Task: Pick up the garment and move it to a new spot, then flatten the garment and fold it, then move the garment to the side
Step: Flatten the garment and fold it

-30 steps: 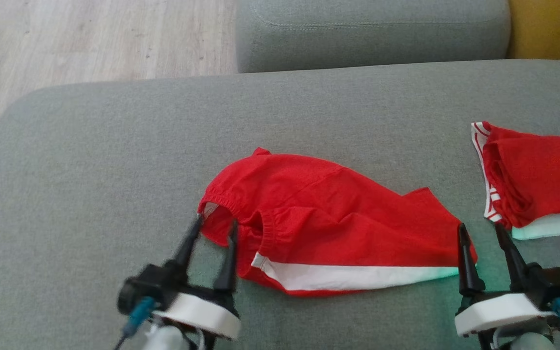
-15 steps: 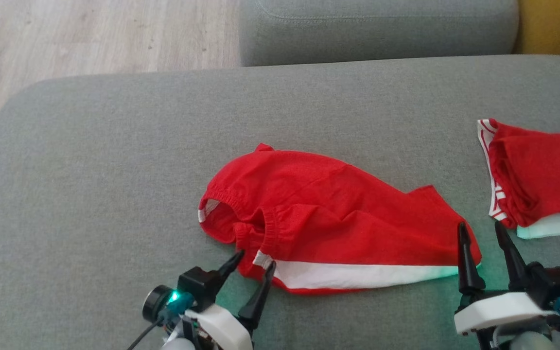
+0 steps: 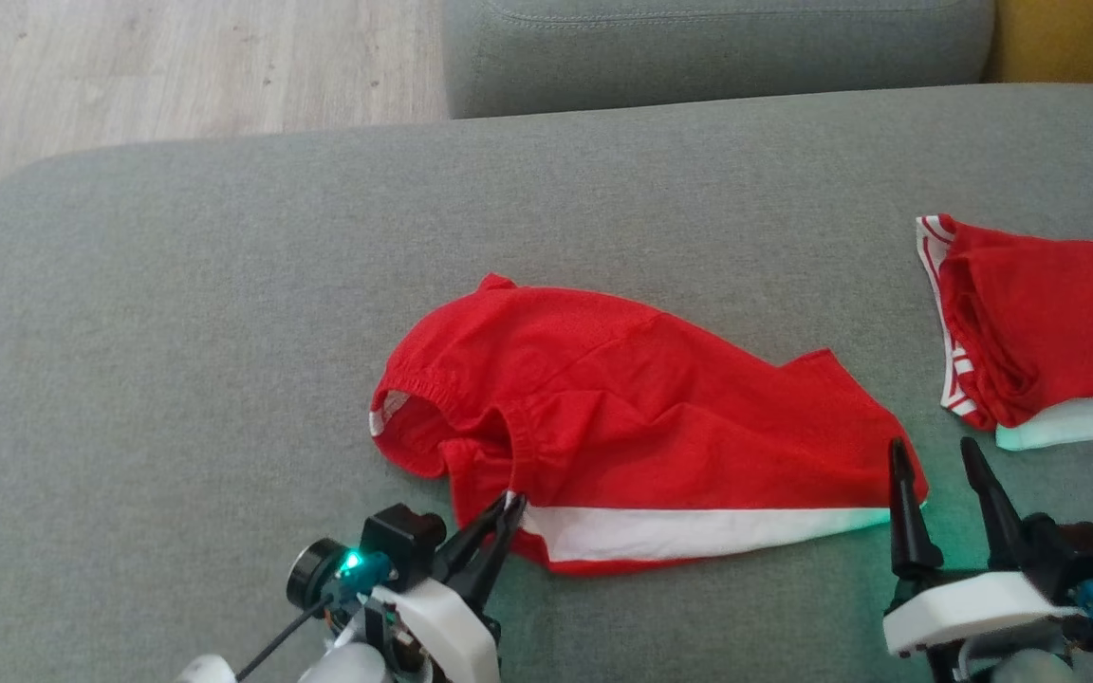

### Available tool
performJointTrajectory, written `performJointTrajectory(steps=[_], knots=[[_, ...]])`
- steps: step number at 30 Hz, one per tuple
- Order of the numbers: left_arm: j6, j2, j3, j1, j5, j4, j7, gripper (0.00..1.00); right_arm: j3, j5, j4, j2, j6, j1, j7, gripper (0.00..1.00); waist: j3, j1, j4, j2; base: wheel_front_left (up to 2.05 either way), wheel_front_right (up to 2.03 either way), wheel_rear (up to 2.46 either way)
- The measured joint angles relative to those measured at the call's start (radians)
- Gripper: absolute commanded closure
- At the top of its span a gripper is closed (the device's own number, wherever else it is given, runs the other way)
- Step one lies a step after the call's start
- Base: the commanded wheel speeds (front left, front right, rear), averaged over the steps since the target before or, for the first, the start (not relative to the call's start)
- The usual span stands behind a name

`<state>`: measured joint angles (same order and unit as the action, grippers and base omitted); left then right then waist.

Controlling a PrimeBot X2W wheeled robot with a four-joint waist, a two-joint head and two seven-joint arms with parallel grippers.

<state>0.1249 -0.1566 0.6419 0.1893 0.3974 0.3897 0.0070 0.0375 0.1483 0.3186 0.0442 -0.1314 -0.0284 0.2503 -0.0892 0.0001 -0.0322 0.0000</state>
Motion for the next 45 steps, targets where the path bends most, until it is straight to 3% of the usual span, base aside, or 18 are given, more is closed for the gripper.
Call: performJointTrajectory(steps=[18, 40, 41, 42, 43, 45], knots=[[-0.012, -0.02, -0.011, 0.009, 0.025, -0.041, -0.079, 1.0, 0.112, -0.037, 0.236, -0.001, 0.0, 0.007, -0.001, 0.0, 0.007, -0.0001, -0.006, 0.0, 0.0, 0.0, 0.0], [-0.029, -0.02, 0.003, 0.009, 0.035, -0.042, -0.087, 1.0, 0.045, -0.097, 0.337, 0.0, 0.0, 0.09, -0.04, 0.0, 0.011, -0.0001, -0.023, 0.0, 0.0, 0.0, 0.0], [-0.029, -0.021, 0.003, 0.009, 0.035, -0.042, -0.087, 1.0, 0.041, -0.099, 0.338, 0.0, 0.0, 0.093, -0.041, 0.29, 0.011, -0.0001, -0.022, 0.0, 0.0, 0.0, 0.0], [-0.029, -0.021, 0.004, 0.009, 0.035, -0.042, -0.087, 1.0, 0.038, -0.099, 0.341, 0.0, 0.0, 0.098, -0.042, 0.86, 0.011, 0.0, -0.021, 0.0, 0.0, 0.0, 0.0], [-0.03, -0.021, 0.004, 0.009, 0.035, -0.043, -0.087, 1.0, 0.034, -0.099, 0.341, 0.0, 0.0, 0.102, -0.046, 1.0, 0.011, -0.0001, -0.021, 0.0, 0.0, 0.0, 0.0], [-0.03, -0.022, 0.003, 0.009, 0.035, -0.044, -0.087, 1.0, 0.026, -0.096, 0.34, 0.0, 0.0, 0.103, -0.049, 1.0, 0.012, 0.0, -0.019, 0.0, 0.0, 0.0, 0.0]])
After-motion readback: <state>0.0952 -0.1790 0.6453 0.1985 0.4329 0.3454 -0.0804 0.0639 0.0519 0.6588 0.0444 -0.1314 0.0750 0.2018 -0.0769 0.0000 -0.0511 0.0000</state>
